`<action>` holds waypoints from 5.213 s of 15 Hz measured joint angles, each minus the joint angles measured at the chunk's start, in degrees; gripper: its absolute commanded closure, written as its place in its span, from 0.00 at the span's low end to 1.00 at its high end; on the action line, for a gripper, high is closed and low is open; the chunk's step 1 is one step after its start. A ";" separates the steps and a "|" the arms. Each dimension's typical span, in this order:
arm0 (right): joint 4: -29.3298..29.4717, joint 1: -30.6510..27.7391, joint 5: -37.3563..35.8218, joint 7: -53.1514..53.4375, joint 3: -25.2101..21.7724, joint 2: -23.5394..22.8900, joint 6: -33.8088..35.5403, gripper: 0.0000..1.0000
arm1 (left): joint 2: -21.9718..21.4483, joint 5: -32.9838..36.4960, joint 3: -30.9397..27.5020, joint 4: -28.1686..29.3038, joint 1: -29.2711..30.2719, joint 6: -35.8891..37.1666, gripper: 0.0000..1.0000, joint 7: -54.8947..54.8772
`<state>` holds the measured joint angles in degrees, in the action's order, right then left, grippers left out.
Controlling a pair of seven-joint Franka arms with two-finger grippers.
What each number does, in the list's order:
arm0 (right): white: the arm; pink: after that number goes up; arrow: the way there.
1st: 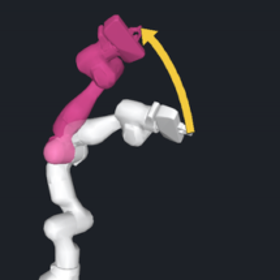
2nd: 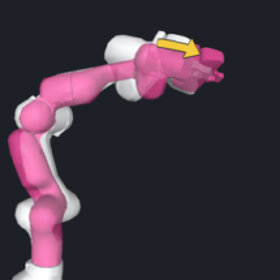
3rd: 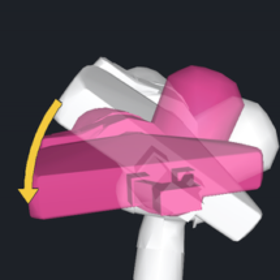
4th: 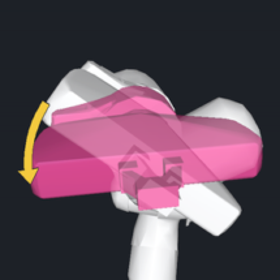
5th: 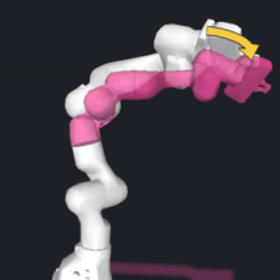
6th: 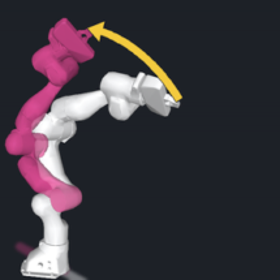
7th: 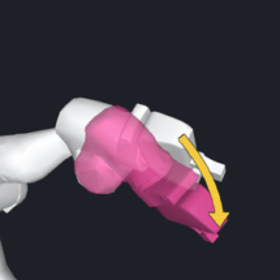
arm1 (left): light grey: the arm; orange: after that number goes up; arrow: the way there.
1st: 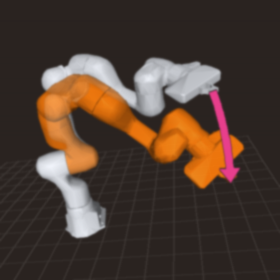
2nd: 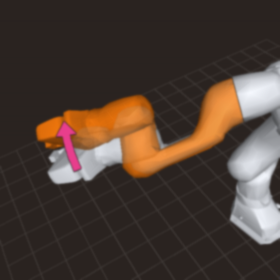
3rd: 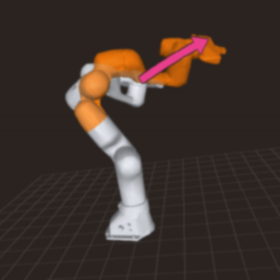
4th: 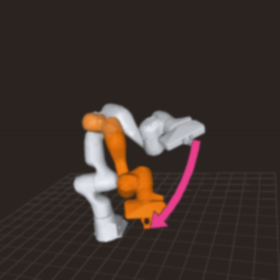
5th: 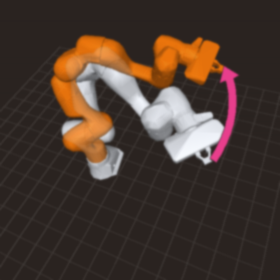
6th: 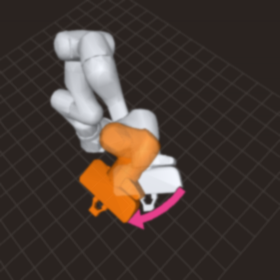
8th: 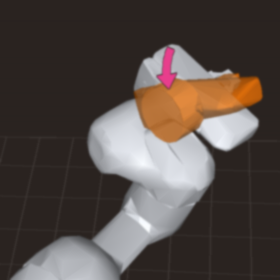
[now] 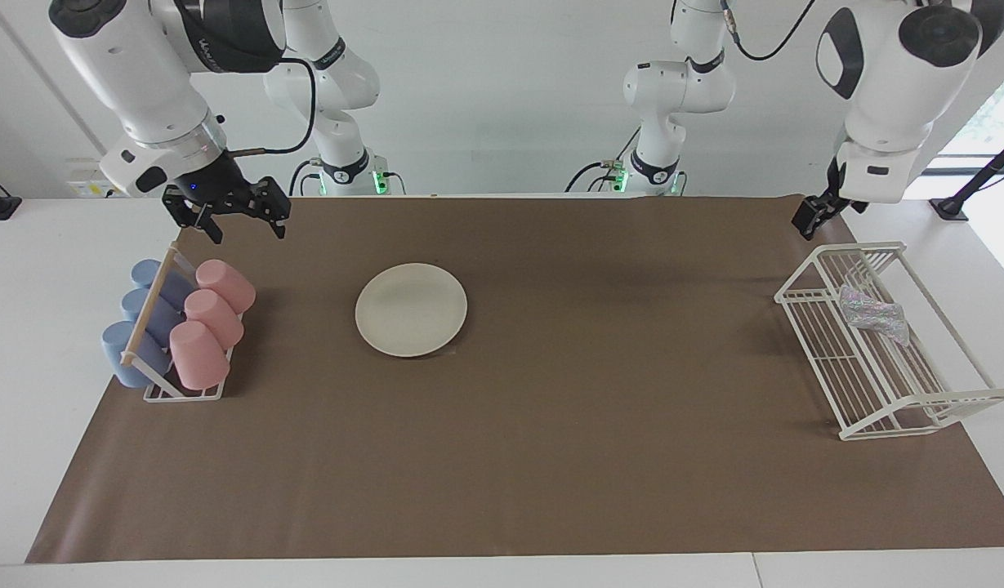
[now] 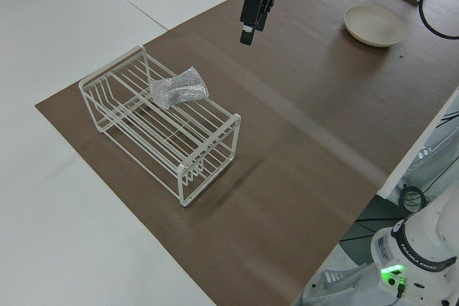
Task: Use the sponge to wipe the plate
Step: 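Reach into the white wire basket and grasp the translucent sponge with the left gripper, then lift the sponge out with the left gripper while the right gripper approaches, then grasp the sponge with the right gripper from the left gripper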
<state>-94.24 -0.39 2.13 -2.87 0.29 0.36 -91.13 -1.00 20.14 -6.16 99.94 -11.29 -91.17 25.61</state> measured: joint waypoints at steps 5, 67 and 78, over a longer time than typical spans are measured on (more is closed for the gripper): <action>0.00 0.00 0.00 0.00 0.00 0.00 0.00 0.00 | 11.06 14.80 0.20 2.04 -4.51 -4.62 0.00 10.62; 13.45 29.77 2.16 108.11 1.91 -11.04 -2.63 0.00 | -6.50 -88.89 -1.27 17.84 9.09 1.59 1.00 -14.00; 16.21 38.37 1.35 121.06 2.35 -14.81 -7.43 0.00 | -0.32 -96.31 -1.17 24.17 1.78 12.00 1.00 -42.56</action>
<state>-78.03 37.98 3.48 118.19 2.64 -14.45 -98.55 -1.32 -76.17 -7.33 124.11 -9.51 -79.17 -16.95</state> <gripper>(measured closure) 0.000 0.960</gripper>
